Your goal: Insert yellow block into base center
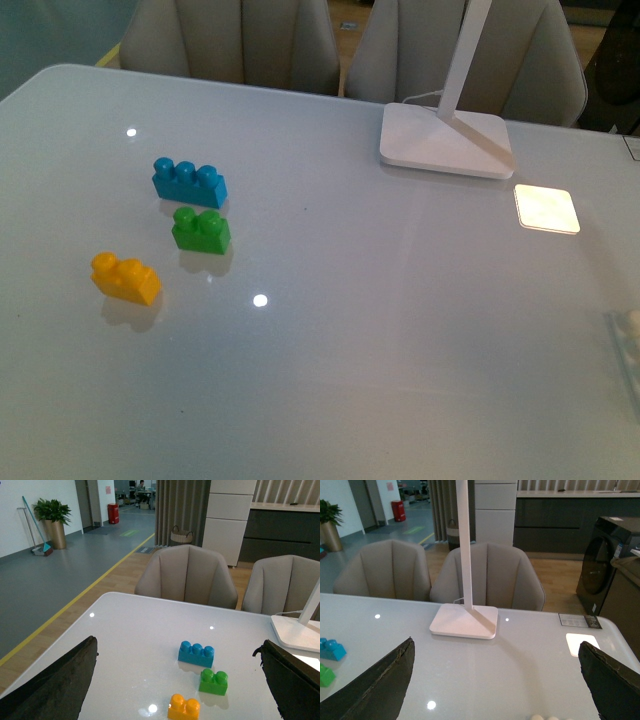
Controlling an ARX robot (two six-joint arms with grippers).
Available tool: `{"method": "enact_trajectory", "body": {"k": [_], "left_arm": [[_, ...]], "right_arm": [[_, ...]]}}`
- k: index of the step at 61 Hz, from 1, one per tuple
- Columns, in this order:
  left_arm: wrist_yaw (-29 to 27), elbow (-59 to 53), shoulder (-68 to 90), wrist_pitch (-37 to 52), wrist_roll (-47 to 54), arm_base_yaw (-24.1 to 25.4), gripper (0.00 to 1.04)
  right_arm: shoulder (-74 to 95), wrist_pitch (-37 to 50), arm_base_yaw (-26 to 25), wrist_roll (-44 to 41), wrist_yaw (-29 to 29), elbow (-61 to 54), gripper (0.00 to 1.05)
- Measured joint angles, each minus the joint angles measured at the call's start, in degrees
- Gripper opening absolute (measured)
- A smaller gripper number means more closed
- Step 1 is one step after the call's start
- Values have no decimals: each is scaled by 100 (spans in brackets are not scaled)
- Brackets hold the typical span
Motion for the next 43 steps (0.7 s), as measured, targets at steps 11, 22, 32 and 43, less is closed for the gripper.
{"method": "enact_trajectory", "body": {"k": [11,22,32,43], "left_arm": [[0,0,-2,0,0,0,97],[0,0,0,0,0,0,97],[0,0,0,0,2,0,97],[0,0,0,0,0,0,97]], "right_arm": [[0,0,0,0,0,0,96],[0,0,0,0,0,0,96],[0,0,0,0,0,0,96],[0,0,0,0,0,0,96]]}}
